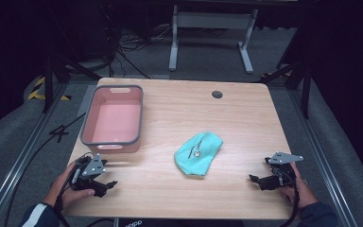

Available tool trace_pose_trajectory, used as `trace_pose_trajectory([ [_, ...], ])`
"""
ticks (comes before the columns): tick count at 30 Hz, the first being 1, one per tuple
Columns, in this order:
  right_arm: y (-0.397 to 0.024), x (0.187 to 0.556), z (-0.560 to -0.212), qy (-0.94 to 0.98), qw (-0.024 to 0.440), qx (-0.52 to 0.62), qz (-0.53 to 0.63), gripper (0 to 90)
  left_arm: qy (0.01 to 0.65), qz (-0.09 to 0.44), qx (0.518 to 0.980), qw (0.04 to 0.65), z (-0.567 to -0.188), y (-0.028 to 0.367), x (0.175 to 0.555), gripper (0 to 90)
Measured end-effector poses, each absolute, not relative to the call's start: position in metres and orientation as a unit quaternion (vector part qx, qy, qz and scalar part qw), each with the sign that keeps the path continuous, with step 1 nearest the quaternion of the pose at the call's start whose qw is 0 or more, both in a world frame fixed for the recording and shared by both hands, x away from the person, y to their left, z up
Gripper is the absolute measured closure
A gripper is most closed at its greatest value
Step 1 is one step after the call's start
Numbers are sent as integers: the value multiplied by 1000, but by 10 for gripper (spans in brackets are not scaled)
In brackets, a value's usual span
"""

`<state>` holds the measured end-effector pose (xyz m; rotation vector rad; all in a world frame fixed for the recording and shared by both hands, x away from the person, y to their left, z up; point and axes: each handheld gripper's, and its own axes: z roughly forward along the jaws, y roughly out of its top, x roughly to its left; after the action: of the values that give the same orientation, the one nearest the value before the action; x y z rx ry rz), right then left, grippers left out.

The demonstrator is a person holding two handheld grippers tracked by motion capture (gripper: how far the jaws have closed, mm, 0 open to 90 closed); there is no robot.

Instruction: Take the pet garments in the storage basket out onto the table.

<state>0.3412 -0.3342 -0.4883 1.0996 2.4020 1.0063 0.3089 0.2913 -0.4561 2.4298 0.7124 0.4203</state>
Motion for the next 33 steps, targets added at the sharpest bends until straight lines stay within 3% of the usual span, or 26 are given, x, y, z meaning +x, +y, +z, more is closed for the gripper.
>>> trace_pose_trajectory([
  [6,-334,341,-488,839,157,384,352,6,310,123,887,319,-471,318,304,184],
  [12,-334,341,-488,839,157,384,352,6,350,135,861,344,-482,327,297,145],
  [33,-334,341,-488,839,156,384,351,5,363,138,855,344,-483,329,294,139],
])
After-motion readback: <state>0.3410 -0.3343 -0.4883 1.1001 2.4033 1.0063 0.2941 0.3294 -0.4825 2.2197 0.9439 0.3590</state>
